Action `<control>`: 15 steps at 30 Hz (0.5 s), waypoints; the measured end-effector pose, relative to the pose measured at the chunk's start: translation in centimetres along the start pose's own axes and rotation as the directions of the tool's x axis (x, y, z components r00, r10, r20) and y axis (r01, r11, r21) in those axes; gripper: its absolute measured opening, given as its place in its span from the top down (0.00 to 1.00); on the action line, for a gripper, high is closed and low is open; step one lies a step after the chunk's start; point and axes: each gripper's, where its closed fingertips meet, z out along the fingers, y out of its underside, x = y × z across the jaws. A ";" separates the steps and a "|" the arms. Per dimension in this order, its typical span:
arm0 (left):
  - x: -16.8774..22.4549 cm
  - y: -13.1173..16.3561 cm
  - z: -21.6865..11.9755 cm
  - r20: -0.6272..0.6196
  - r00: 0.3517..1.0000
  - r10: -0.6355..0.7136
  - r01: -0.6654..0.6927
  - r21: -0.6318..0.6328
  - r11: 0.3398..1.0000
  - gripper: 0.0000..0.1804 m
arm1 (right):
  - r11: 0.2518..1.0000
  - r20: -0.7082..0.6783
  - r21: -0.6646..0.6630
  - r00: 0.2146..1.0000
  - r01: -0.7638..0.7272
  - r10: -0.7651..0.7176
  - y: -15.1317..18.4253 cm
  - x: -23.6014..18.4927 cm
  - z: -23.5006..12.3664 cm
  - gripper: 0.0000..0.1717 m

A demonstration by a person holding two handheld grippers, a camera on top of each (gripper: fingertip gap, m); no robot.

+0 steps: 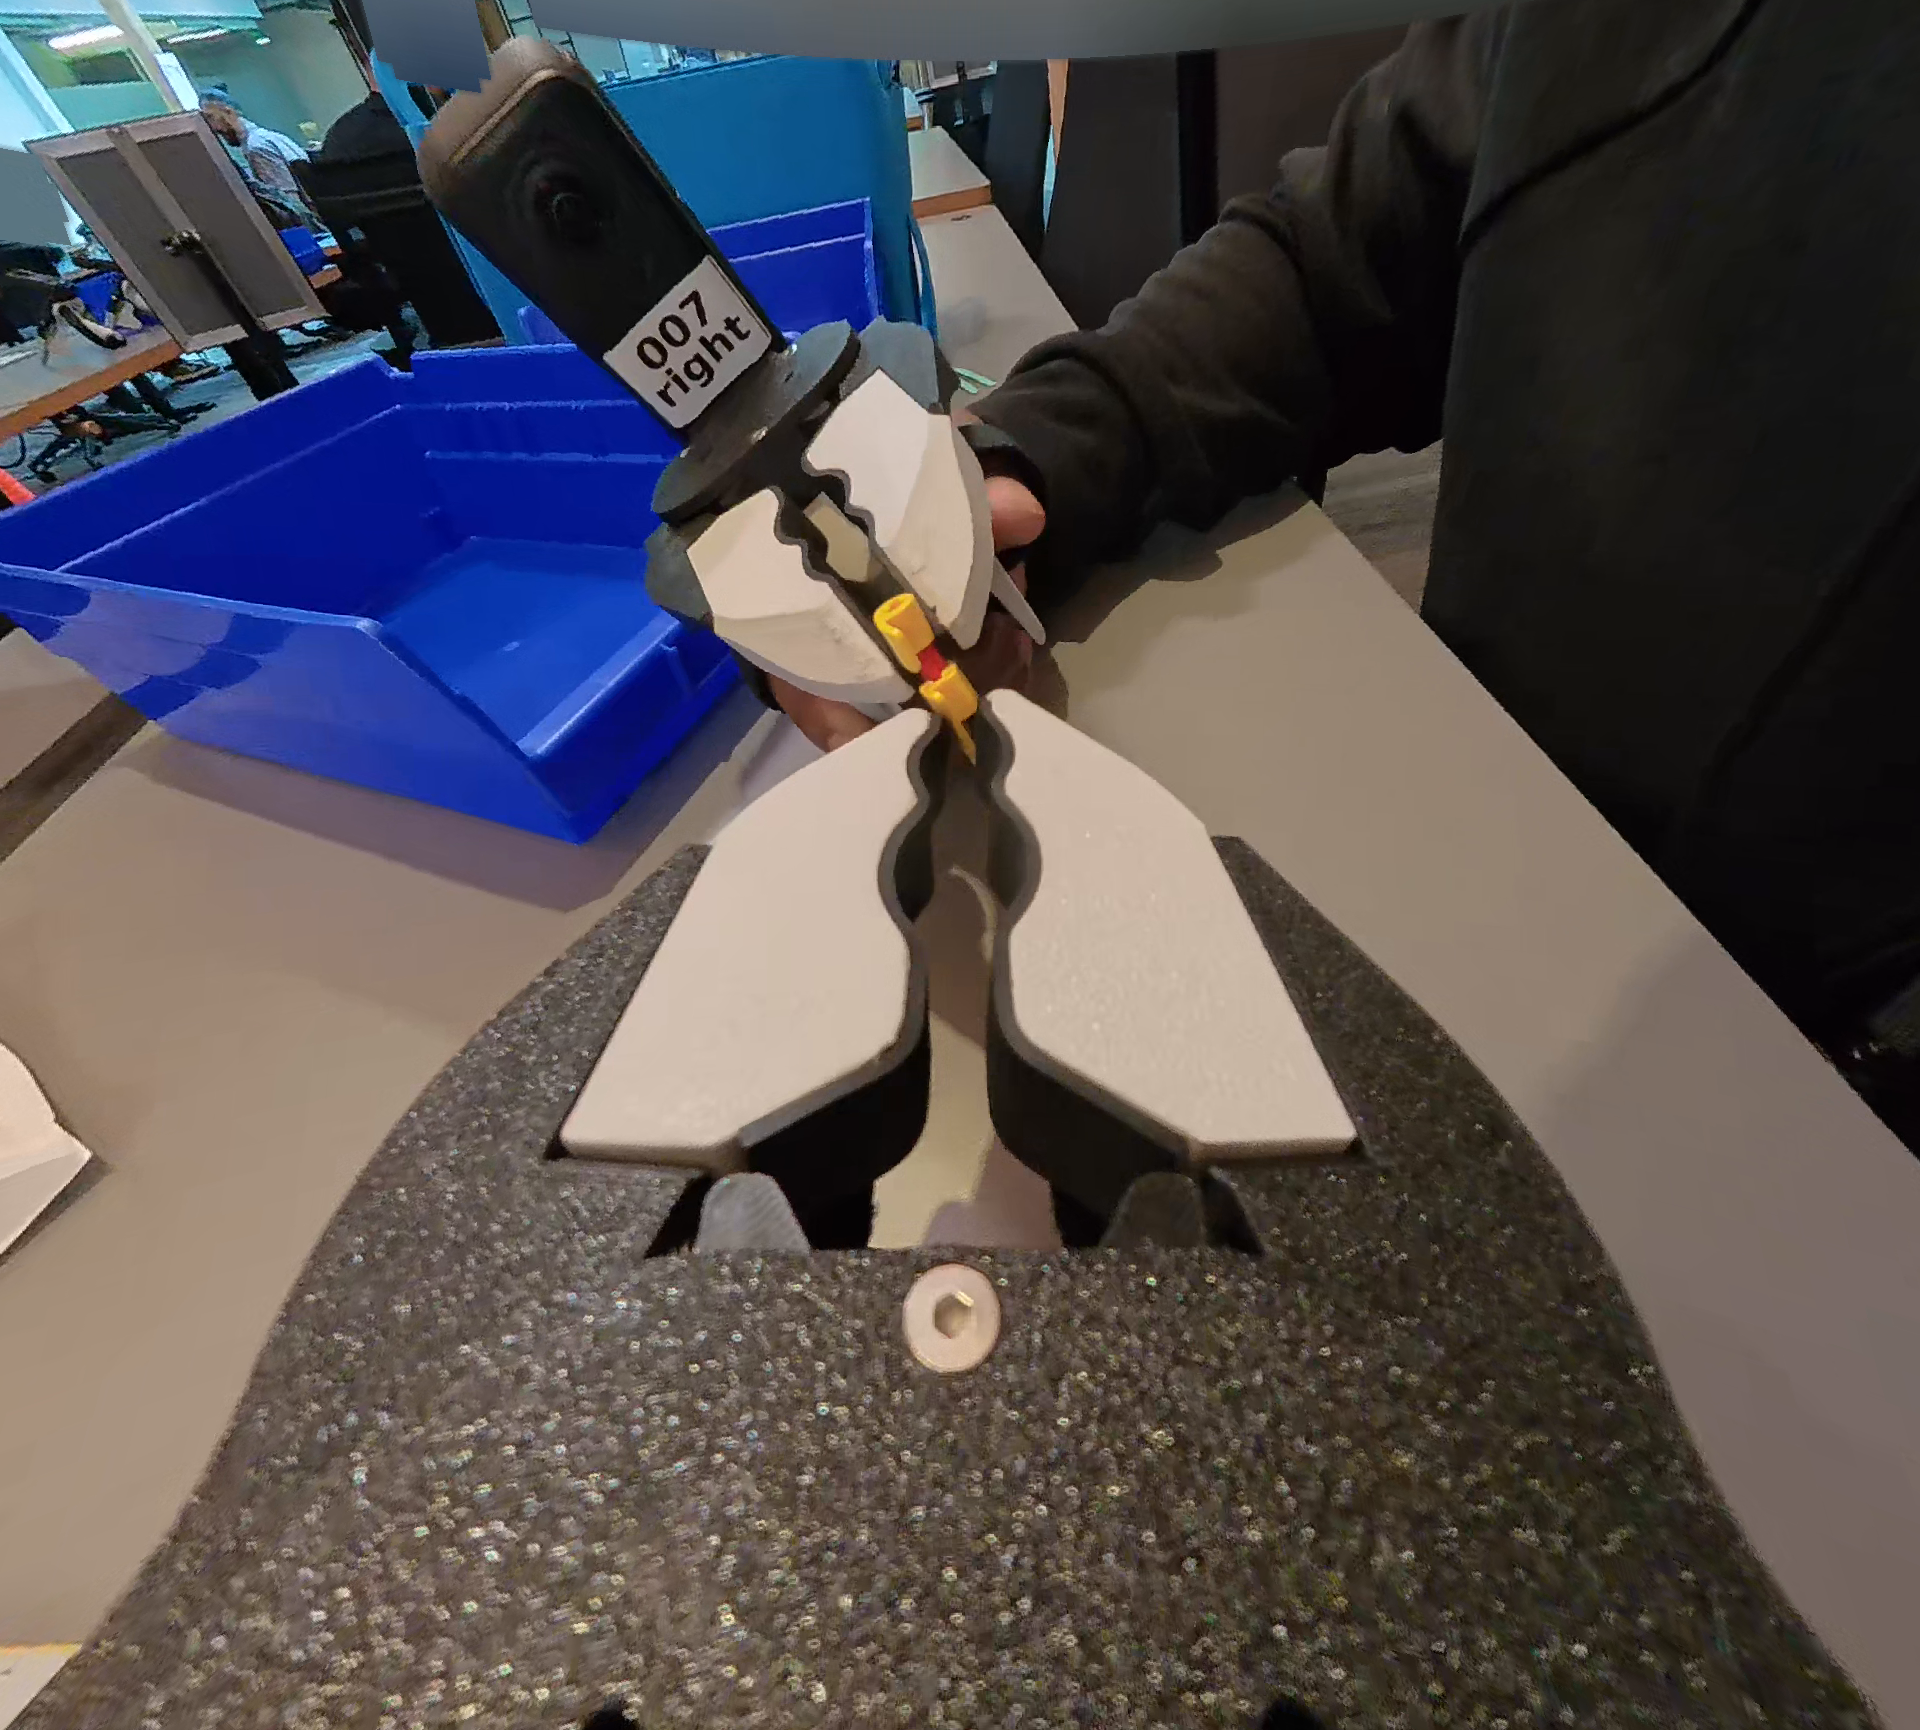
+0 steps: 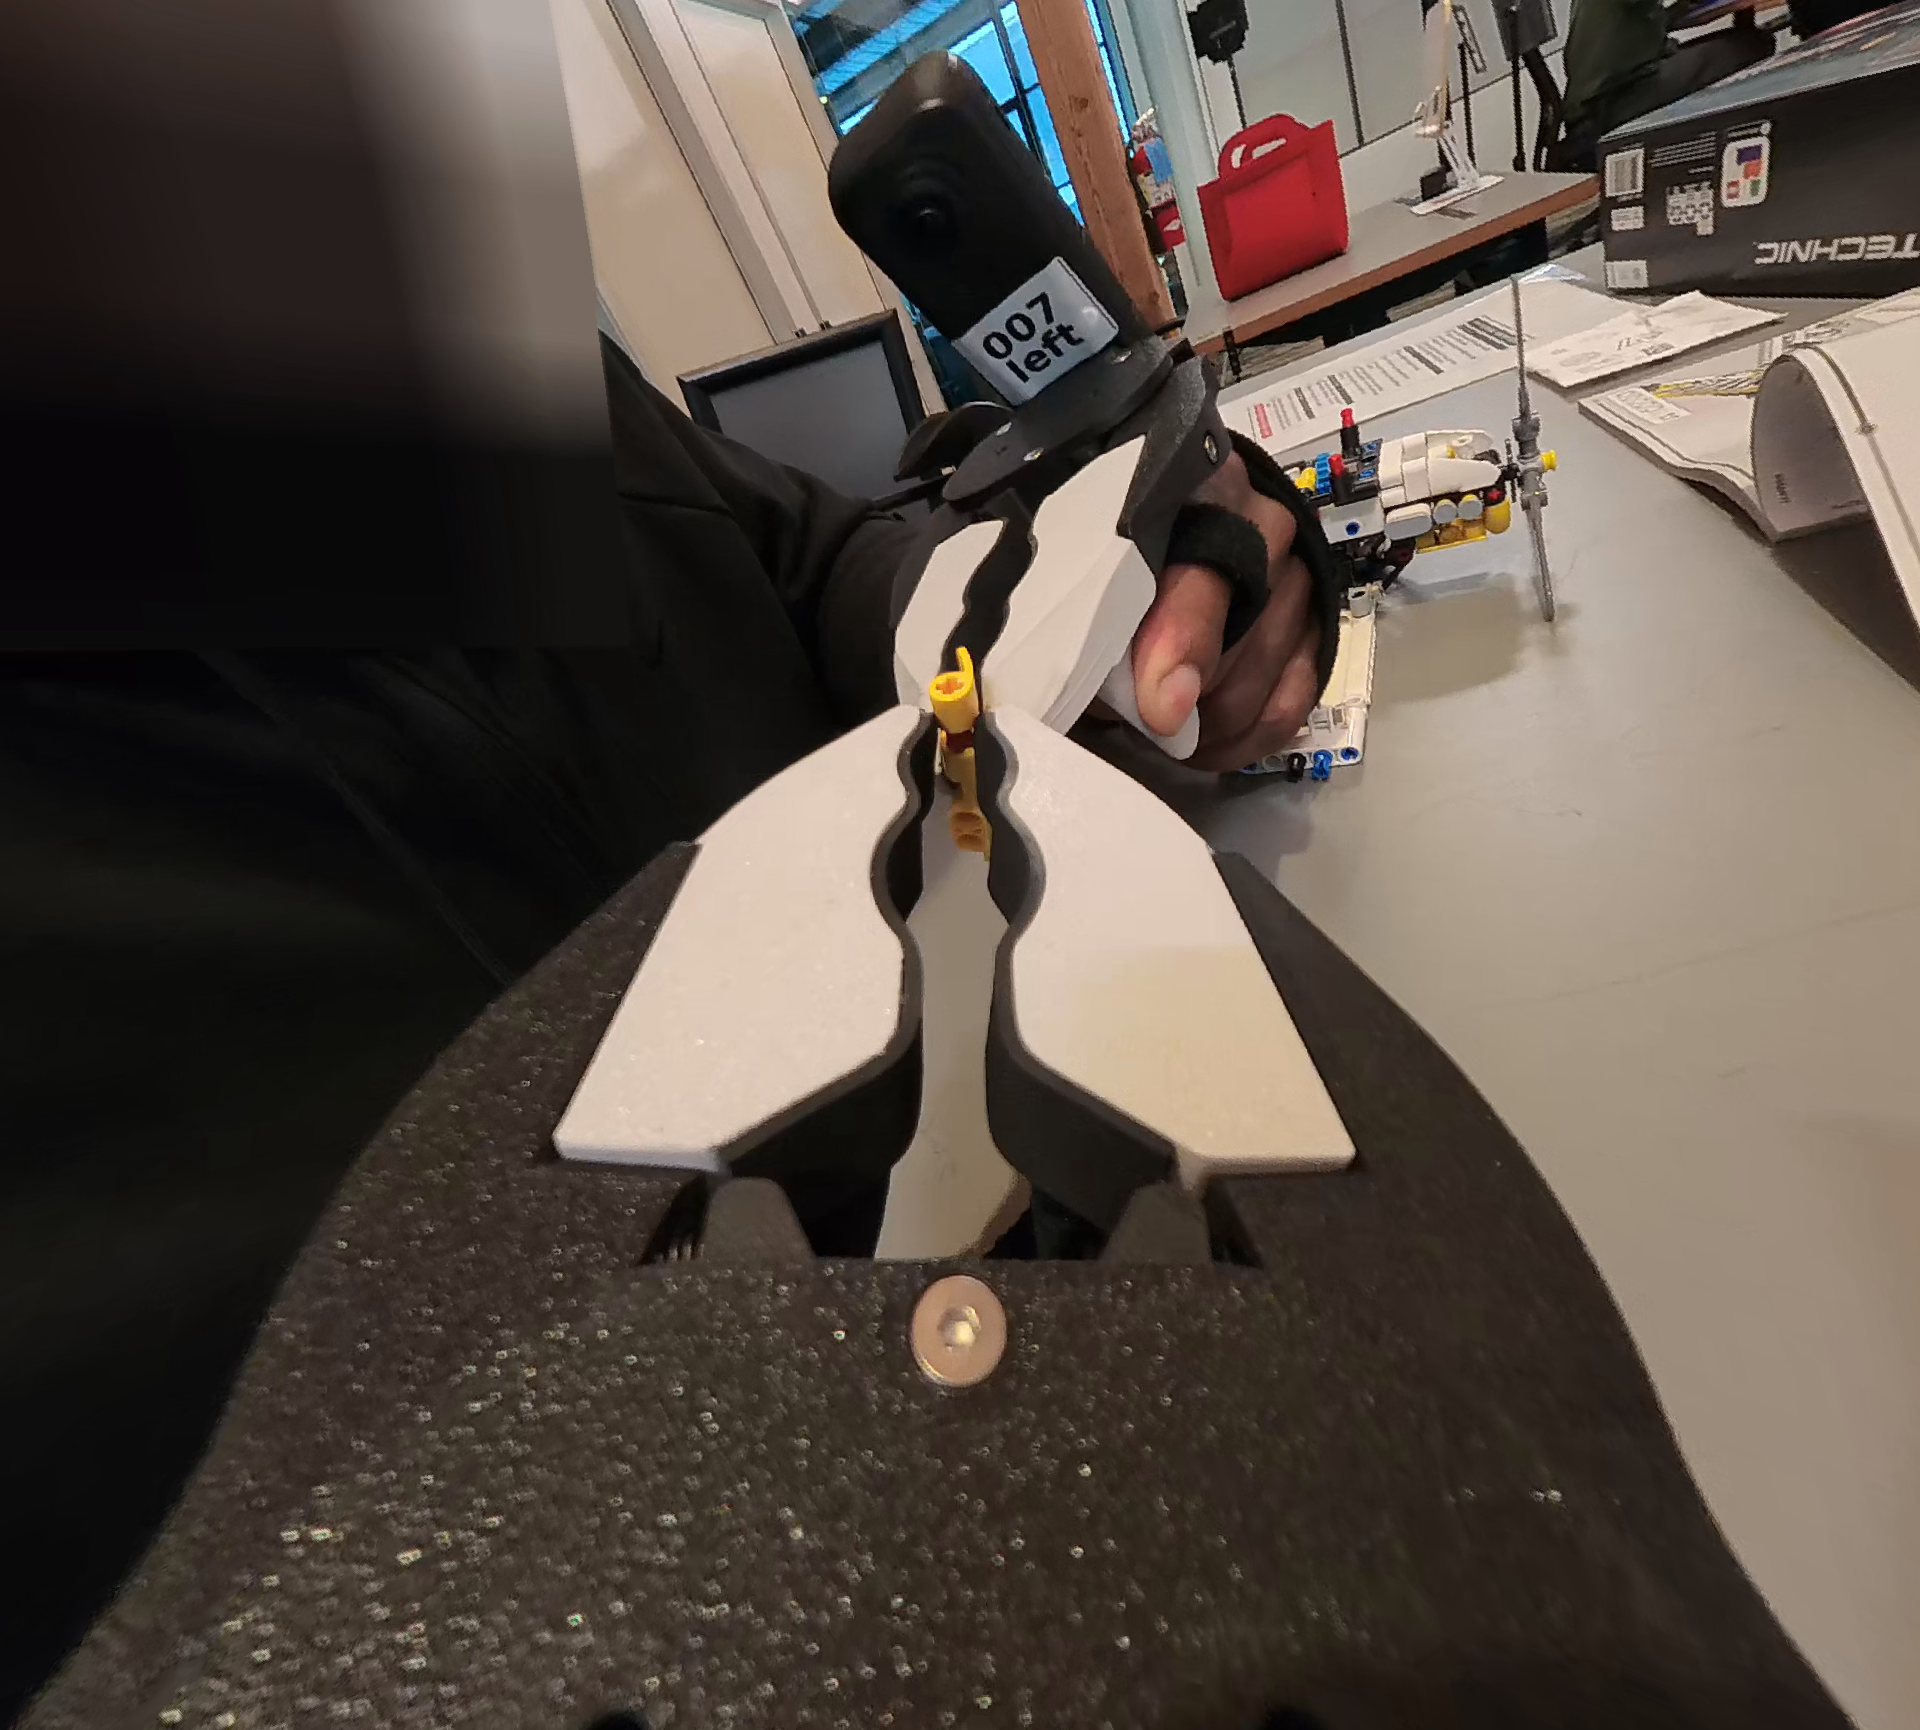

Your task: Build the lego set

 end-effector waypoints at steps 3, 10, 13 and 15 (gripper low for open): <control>0.0 0.1 0.0 0.002 1.000 0.014 -0.014 -0.007 1.000 0.98 | 1.000 -0.009 -0.008 1.000 0.007 -0.007 0.1 0.0 0.0 0.95; 0.0 0.1 0.0 0.023 0.997 0.068 -0.067 -0.014 0.998 0.97 | 0.999 -0.021 -0.030 0.999 0.038 -0.038 0.3 0.0 0.2 0.94; -0.1 0.2 -0.1 0.035 0.996 0.086 -0.085 -0.023 0.996 0.97 | 0.995 -0.047 -0.069 0.996 0.070 -0.073 0.6 0.1 0.1 0.88; -0.2 0.3 -0.2 0.046 0.993 0.109 -0.107 -0.036 0.994 0.97 | 0.989 -0.069 -0.102 0.991 0.111 -0.118 0.7 0.1 0.0 0.86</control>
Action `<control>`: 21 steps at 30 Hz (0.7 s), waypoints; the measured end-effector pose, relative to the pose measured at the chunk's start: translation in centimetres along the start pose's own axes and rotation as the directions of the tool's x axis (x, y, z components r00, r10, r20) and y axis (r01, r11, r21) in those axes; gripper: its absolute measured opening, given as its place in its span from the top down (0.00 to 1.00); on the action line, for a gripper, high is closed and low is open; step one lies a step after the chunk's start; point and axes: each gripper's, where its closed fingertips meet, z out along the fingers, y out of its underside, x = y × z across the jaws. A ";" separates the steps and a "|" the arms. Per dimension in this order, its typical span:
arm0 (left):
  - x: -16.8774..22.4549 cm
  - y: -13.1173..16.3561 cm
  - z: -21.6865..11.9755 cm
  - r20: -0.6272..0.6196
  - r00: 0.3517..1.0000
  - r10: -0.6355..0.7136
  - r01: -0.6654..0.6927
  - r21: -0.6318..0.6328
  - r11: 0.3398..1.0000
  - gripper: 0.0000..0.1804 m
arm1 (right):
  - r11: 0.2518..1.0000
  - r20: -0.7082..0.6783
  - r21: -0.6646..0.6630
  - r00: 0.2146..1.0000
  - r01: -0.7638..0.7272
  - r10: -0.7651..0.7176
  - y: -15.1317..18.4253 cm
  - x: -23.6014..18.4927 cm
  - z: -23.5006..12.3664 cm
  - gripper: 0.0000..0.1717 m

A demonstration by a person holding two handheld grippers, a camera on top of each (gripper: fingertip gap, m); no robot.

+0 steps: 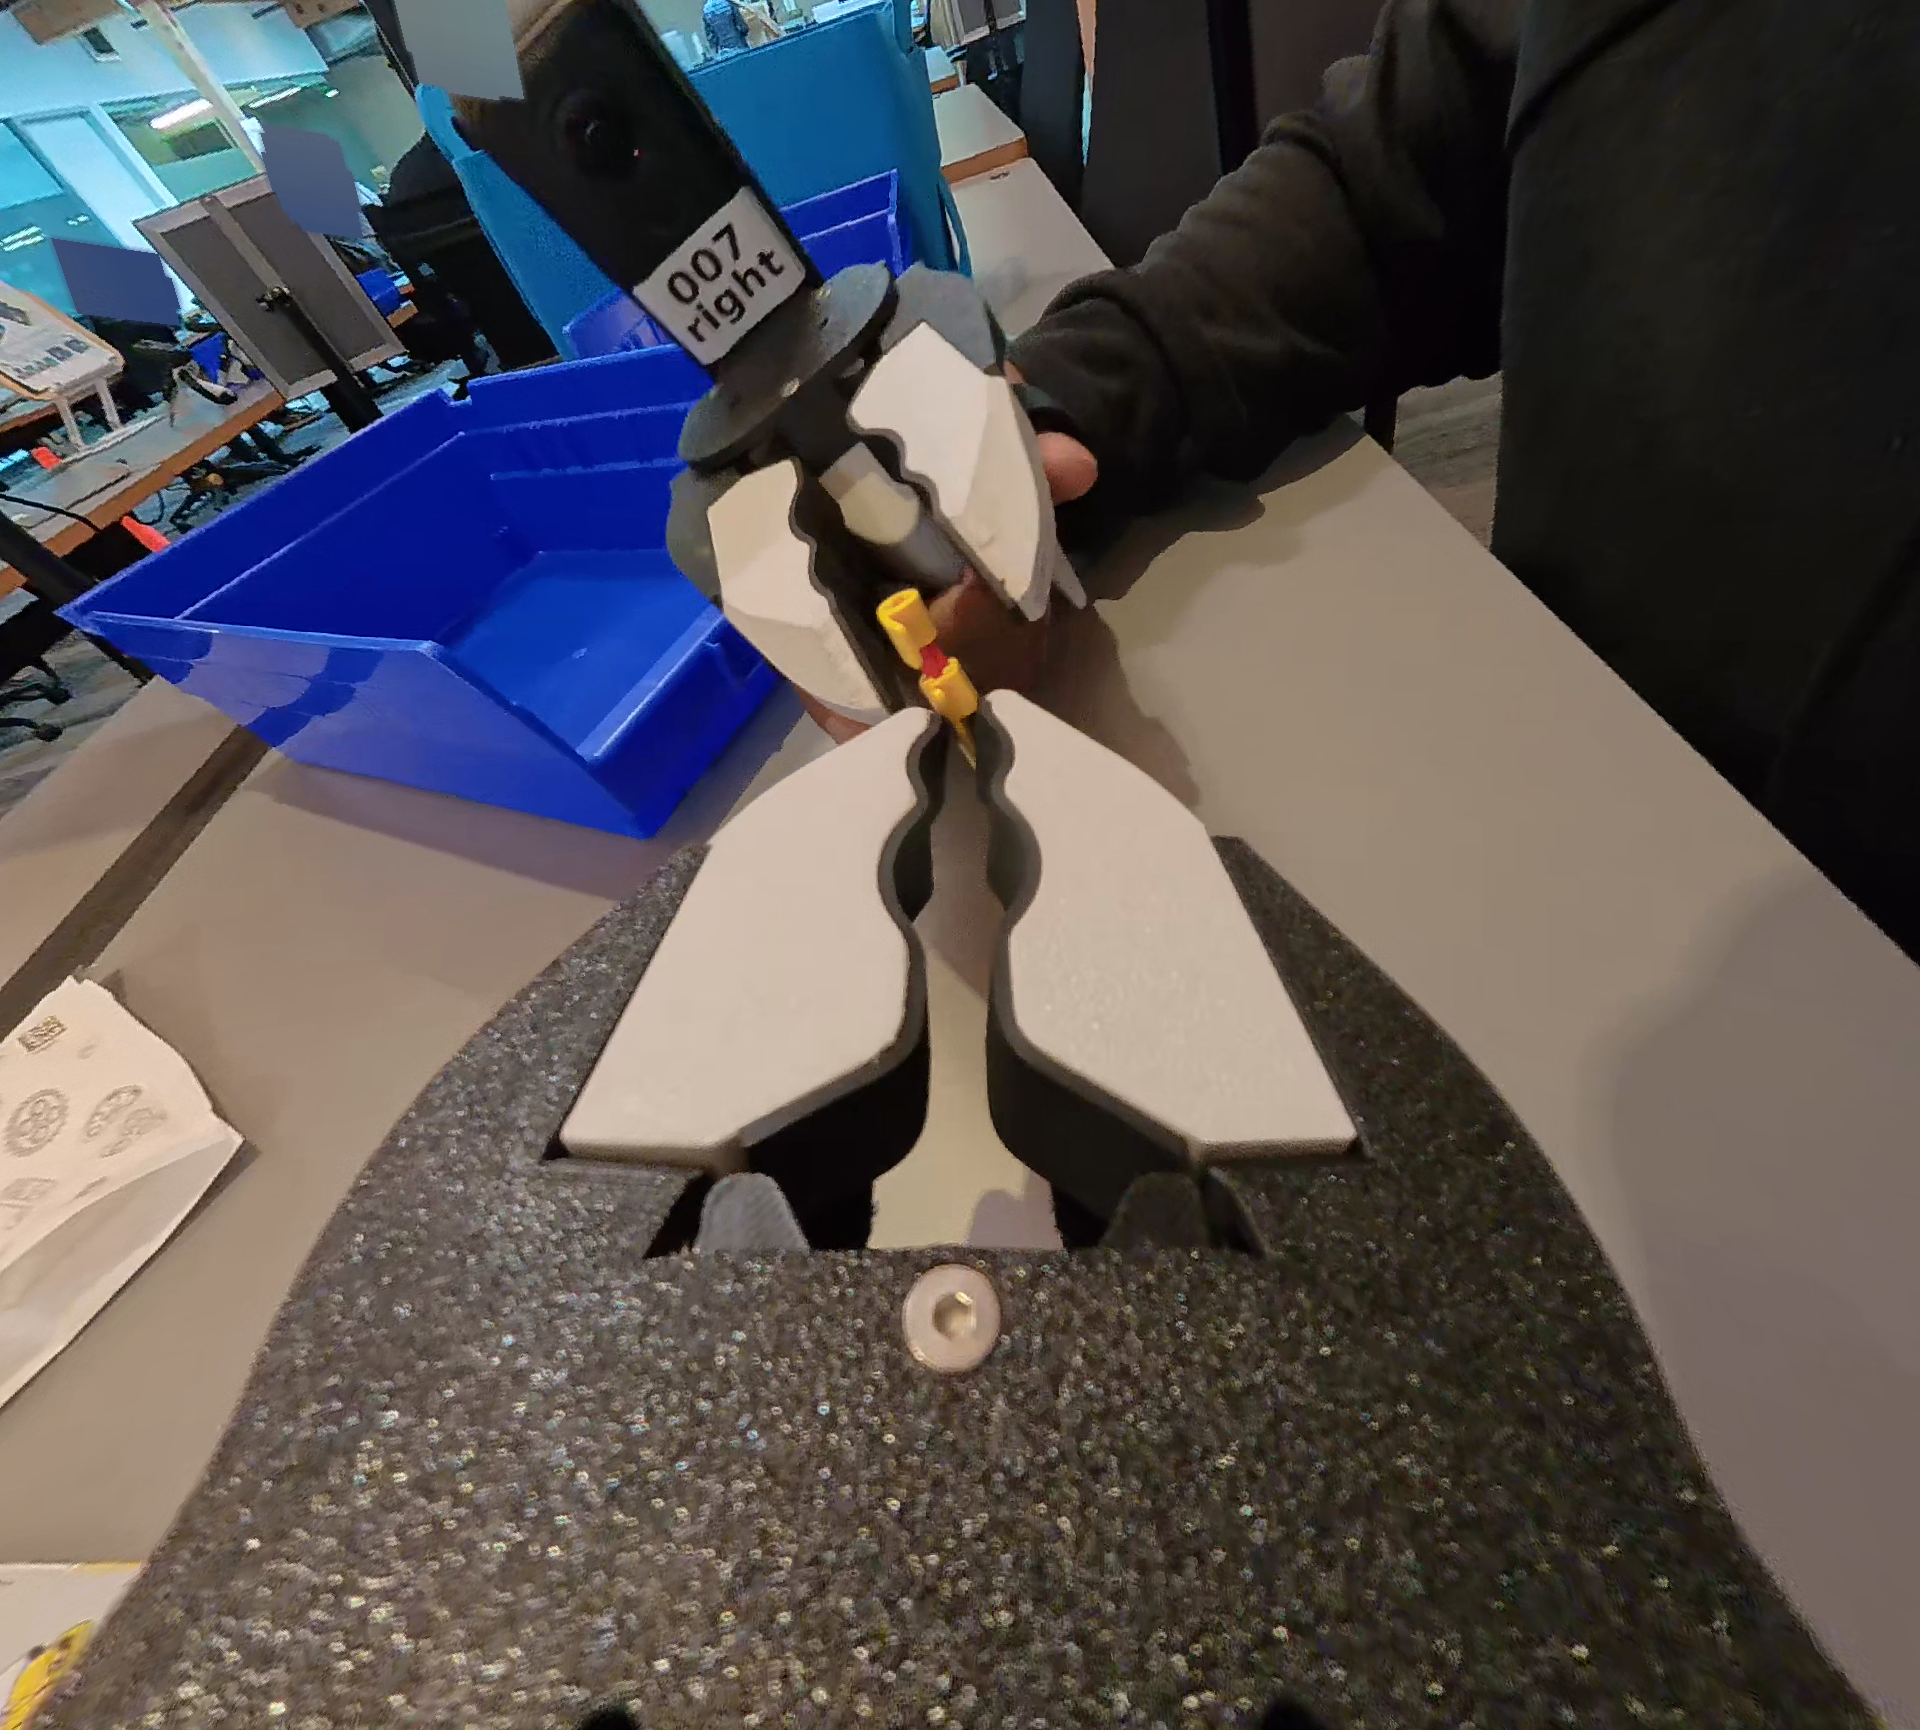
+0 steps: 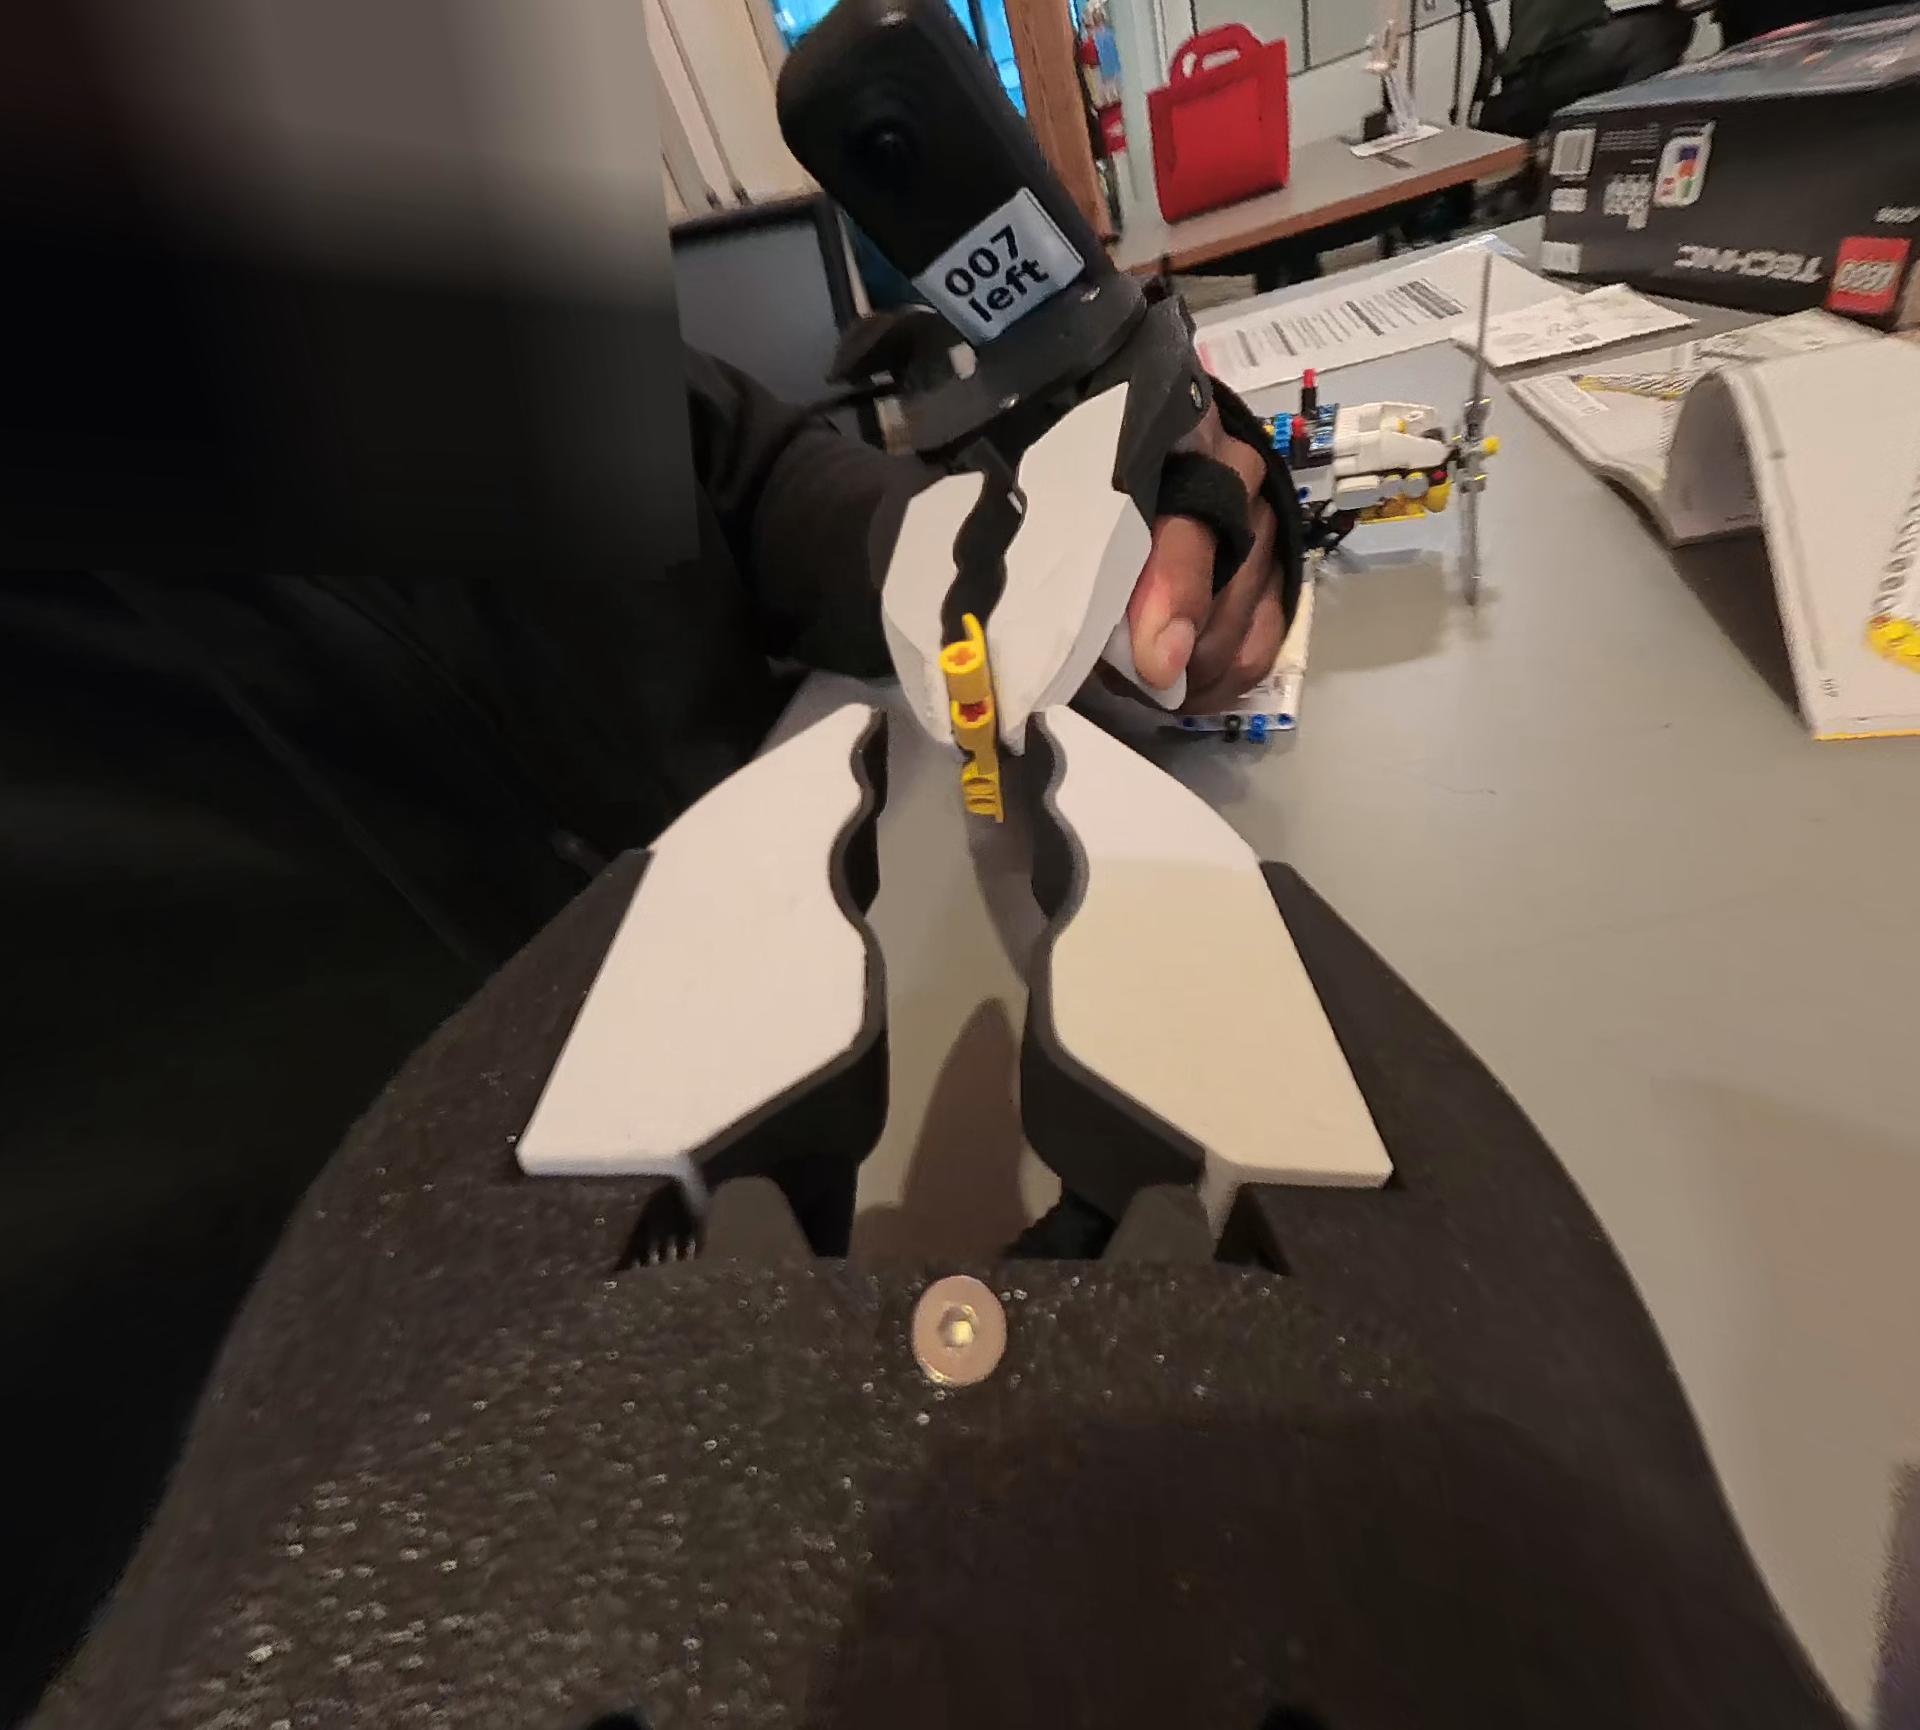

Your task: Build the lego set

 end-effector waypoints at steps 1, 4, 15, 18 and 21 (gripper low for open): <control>-0.1 0.1 0.0 0.006 1.000 0.010 -0.010 -0.006 1.000 0.97 | 1.000 -0.016 -0.007 1.000 0.026 -0.026 0.0 0.0 0.0 0.85; -0.1 0.4 -0.1 0.021 0.998 0.056 -0.055 -0.029 0.998 0.97 | 0.996 -0.055 0.000 0.994 0.089 -0.089 -0.6 -0.2 0.0 0.85; 0.4 1.3 0.1 0.024 0.979 0.203 -0.200 -0.083 0.976 0.97 | 0.976 -0.132 -0.072 0.968 0.205 -0.213 0.1 -0.2 0.9 0.91; 0.4 1.5 0.1 0.026 0.975 0.221 -0.218 -0.089 0.972 0.97 | 0.971 -0.137 -0.075 0.962 0.228 -0.237 -0.1 -0.4 0.8 0.92; 0.5 1.5 0.1 0.024 0.972 0.234 -0.231 -0.088 0.969 0.97 | 0.962 -0.150 -0.097 0.952 0.256 -0.268 0.1 -0.4 0.9 0.94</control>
